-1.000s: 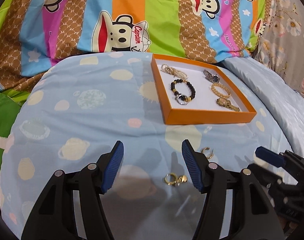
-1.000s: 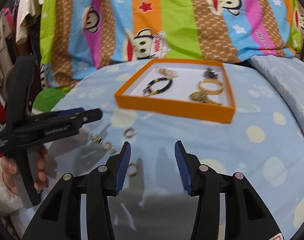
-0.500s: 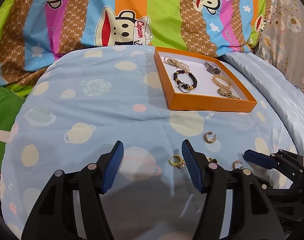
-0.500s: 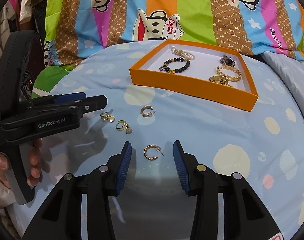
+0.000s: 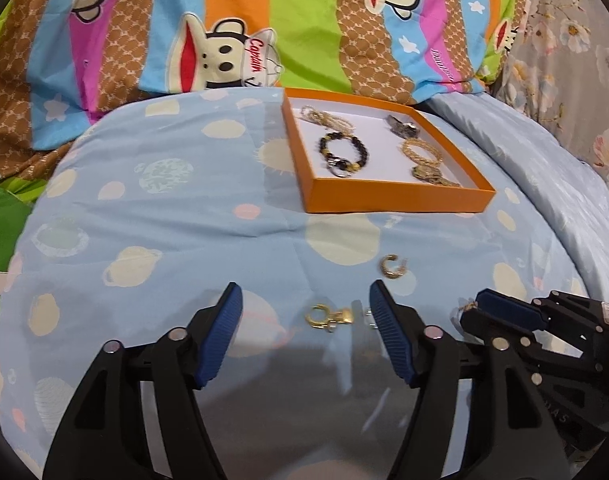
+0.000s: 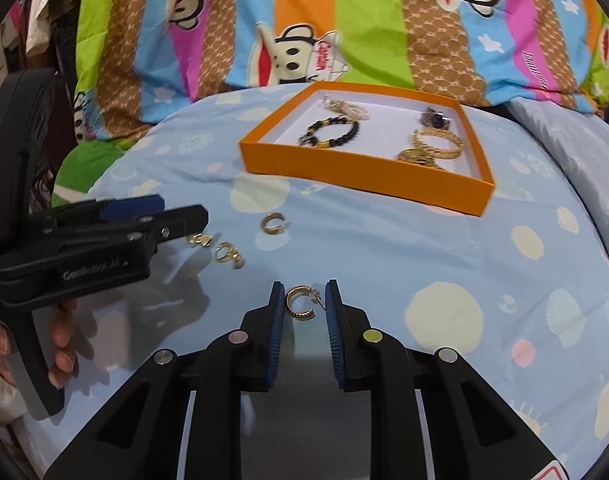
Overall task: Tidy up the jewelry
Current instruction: 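Grasp a gold hoop earring with the right tool while the left tool grasps another hoop earring, then carry both hoop earrings into the orange box and open both tools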
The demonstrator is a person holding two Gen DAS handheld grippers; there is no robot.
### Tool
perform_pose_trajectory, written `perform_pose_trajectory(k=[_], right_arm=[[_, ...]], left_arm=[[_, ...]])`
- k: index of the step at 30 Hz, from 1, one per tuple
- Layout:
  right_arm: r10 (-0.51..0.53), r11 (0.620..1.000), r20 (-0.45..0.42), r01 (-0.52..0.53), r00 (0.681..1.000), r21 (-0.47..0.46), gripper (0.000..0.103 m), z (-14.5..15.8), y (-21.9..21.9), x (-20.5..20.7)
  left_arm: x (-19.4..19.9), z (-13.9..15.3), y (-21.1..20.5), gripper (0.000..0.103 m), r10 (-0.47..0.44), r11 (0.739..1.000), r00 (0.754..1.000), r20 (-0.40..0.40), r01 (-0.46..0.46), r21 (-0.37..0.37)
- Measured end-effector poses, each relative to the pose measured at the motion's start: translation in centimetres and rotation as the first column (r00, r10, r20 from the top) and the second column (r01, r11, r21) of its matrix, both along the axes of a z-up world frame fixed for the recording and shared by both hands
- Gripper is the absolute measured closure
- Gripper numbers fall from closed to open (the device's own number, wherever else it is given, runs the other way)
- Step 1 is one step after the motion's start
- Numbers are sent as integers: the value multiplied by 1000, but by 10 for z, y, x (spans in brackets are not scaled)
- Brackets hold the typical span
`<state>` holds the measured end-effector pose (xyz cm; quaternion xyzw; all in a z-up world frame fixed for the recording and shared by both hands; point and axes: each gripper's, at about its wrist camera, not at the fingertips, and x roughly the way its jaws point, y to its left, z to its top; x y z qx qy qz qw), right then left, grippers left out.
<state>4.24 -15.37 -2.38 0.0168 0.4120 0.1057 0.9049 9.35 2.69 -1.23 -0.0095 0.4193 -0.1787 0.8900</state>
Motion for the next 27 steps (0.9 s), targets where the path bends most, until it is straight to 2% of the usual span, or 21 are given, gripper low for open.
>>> perform_pose_trajectory(k=[3,12,16,22,24,27], right_arm=[[-47,999,4,47,999,16,84,1,-15,-4],[-132,989,-14,133,991,63,84,-3,-45,-7],[-130,989,-20,131,991,70,84,-4,-46,-6],[-132,988,-27,134,991,77,84,-5,-47,-5],[-132,988,-27,134,991,77,84,-5,-47,-5],[-132,988,-28,134,991,78,84,-5,-47,-5]], left_arm=[[1,0,-14,36,-31,1000,999,-9,31,-2],[14,-7,-62,37,-96,992,995,-12,97,76],[14,-10,-66,56,-102,990,995,-11,102,101],[14,-10,-66,81,-116,989,993,-8,116,88],[14,-10,-66,85,-121,989,993,-8,121,86],[13,-9,-66,86,-125,989,992,-4,125,81]])
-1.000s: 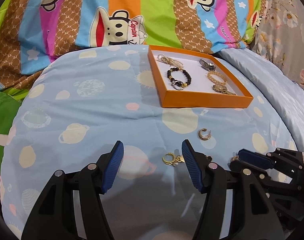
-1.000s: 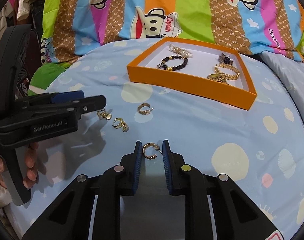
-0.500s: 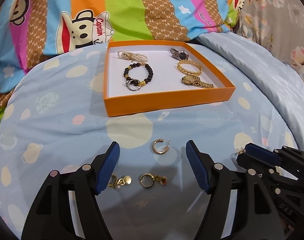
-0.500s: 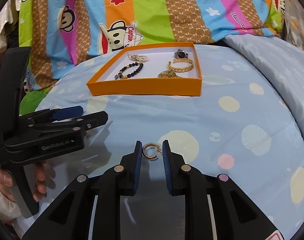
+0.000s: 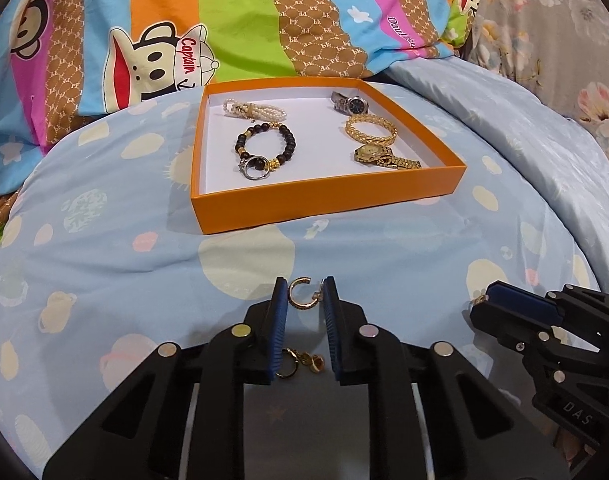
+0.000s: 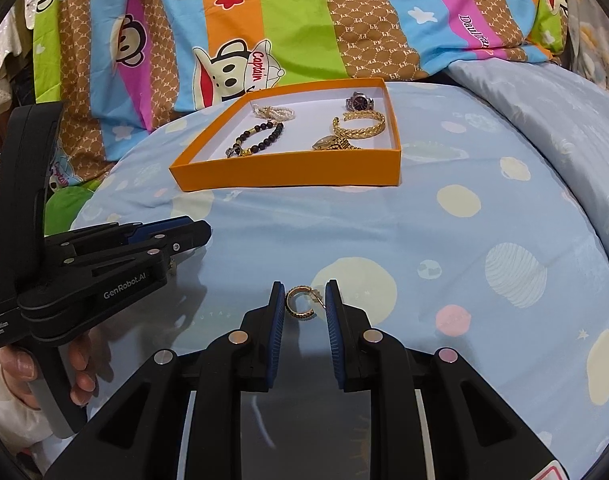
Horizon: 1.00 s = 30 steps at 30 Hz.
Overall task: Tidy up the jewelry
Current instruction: 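Carry both hoop earrings into the orange box and open both tools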
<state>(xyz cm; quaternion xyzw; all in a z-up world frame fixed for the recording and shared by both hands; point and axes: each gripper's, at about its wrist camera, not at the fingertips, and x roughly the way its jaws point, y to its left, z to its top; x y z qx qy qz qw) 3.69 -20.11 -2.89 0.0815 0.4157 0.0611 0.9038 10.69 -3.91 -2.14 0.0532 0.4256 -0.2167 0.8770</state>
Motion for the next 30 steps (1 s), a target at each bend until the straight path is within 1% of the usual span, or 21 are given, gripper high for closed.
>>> perform_pose_trajectory(k=[5,9,13,16,21,24,26,30], right_arm=[[-3,1000,3,3,1000,3,84,0,-1,0],[-15,1000,34,14,999,17,84,6,-4,-3],[-28,1000,85,27,996,9,84,23,-8,-6],[-25,1000,123,27,992,-8,84,43,-12,-4],[-19,999,187,25,982,-29,84,79,-22,14],[-21,999,217,29,976,-32,84,95,-26,28],[-25,999,224,32,974,-30,84,100,-29,39],[-32,999,214,36,976,-16,84,100,-36,70]], left_arm=[[-2,3,3,86,4,1000,1000,9,-4,-13],[-7,10,7,86,8,1000,1000,27,-7,-24],[-9,30,16,86,22,998,998,60,-19,-54],[-8,50,22,86,36,997,994,100,-29,-69],[6,83,29,86,62,996,984,170,-49,-78],[18,96,30,86,75,994,978,192,-59,-87],[30,103,28,86,86,994,974,209,-69,-88],[49,105,20,86,87,994,973,213,-69,-88]])
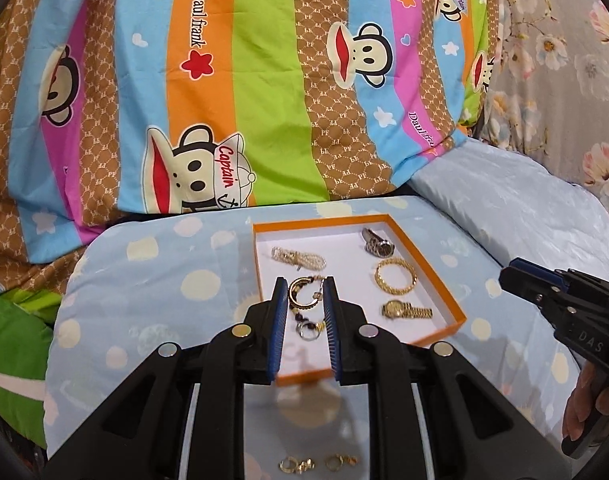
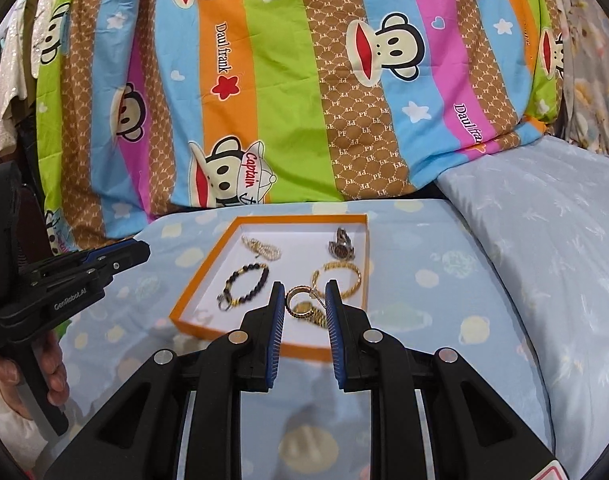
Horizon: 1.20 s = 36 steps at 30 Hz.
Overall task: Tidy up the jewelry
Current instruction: 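Carry both hoop earrings into the orange box and open both tools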
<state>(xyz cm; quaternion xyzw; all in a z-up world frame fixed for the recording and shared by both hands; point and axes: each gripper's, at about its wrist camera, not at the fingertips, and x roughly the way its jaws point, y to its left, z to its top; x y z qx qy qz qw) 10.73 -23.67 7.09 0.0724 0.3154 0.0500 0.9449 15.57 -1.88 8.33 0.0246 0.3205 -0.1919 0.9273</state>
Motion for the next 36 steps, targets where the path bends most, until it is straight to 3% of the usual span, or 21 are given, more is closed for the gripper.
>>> perform_pose_trajectory(k=[10,17,33,36], right_arm=[[-5,1000,-68,5,998,-6,84,-35,0,77],[-2,1000,-132,1,991,-7,84,-65,2,109],[-1,1000,-163,0,987,-3,83,-85,0,124],[-4,1000,-146,4,989,-3,81,-83,-1,123]], left_arm=[[63,-38,-29,86,13,999,998,-62,-11,40],[91,-64,-42,86,8,999,993,-121,-3,42],[100,-87,-49,85,4,998,988,-156,5,63],[100,-86,-48,72,24,997,990,-139,-15,70]])
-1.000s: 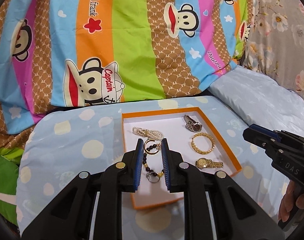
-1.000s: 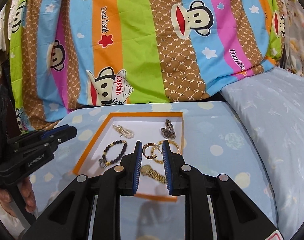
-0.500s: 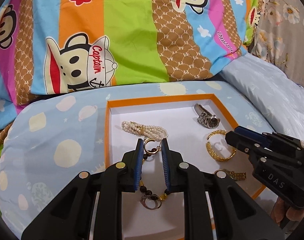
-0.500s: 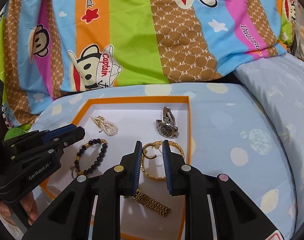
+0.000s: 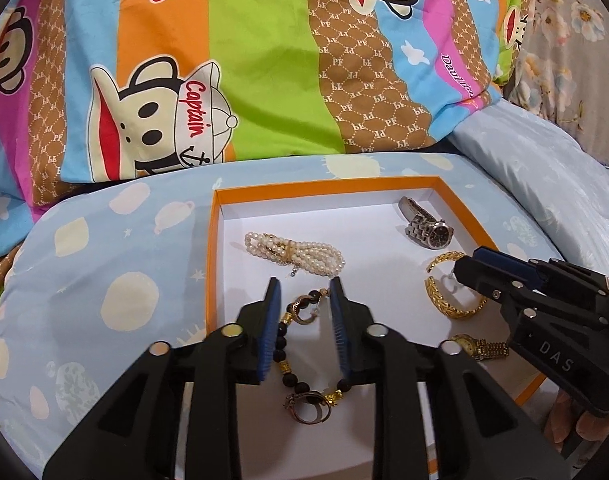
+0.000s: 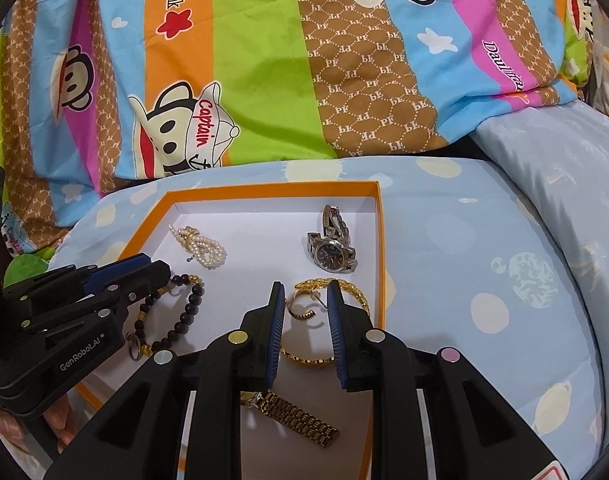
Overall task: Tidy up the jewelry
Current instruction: 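Carry both hoop earrings into the orange box and open both tools, then withdraw both tools toward the last two earrings on the sheet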
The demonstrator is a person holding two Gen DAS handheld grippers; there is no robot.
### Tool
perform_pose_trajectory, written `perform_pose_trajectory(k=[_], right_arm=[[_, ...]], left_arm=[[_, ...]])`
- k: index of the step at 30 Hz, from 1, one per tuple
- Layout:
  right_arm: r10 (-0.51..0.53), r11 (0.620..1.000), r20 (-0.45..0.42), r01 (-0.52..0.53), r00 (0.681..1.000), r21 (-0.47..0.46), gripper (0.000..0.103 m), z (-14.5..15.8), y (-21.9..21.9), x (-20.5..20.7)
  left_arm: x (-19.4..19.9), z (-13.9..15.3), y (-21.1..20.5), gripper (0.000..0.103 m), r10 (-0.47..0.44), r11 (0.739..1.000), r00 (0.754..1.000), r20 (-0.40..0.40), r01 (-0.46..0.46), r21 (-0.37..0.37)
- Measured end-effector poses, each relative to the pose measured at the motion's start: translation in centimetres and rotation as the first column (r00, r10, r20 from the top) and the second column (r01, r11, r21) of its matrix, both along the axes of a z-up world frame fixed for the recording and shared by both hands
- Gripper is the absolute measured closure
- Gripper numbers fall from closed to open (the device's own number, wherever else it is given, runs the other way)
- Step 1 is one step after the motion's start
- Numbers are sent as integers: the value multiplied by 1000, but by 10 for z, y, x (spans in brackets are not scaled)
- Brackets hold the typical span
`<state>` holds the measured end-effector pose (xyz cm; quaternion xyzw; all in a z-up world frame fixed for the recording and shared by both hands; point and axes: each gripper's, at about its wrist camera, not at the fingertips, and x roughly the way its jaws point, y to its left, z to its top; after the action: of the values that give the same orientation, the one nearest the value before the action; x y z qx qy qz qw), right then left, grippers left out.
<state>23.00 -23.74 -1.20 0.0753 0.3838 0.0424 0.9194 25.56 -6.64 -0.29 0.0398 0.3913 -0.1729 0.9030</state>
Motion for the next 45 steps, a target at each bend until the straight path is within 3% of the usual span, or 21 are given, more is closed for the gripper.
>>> perform_pose_trajectory(k=[1,5,19,23,25,30,35,45], right_arm=[[-1,1000,5,1,1000,1,80,1,0,-1],[-5,1000,29,5,1000,-2,71,5,-1,-3],[-10,1000,61,10,998,2,70,15,-4,-10],[-9,1000,93,9,996,2,70,30,-1,-31],[2,1000,106,-2,994,-3,69,37,4,-48],[52,999,128,-51,990,-8,63,46,24,-101],[101,995,113,-101,988,-8,63,35,51,-146],[257,966,12,-257,966,-20,63,3,113,-175]], left_arm=[[0,1,1,67,5,1000,1000,3,-5,-3],[1,6,7,66,25,999,1000,14,-25,-24],[1,20,21,66,59,997,998,29,-57,-56],[-10,31,37,64,71,994,997,34,-68,-82],[-22,38,50,53,76,993,996,38,-72,-94],[-59,43,75,53,79,994,996,52,-75,-81],[-103,27,98,53,74,994,997,-5,-74,-76],[-156,-8,118,53,62,998,995,-83,-65,-28]])
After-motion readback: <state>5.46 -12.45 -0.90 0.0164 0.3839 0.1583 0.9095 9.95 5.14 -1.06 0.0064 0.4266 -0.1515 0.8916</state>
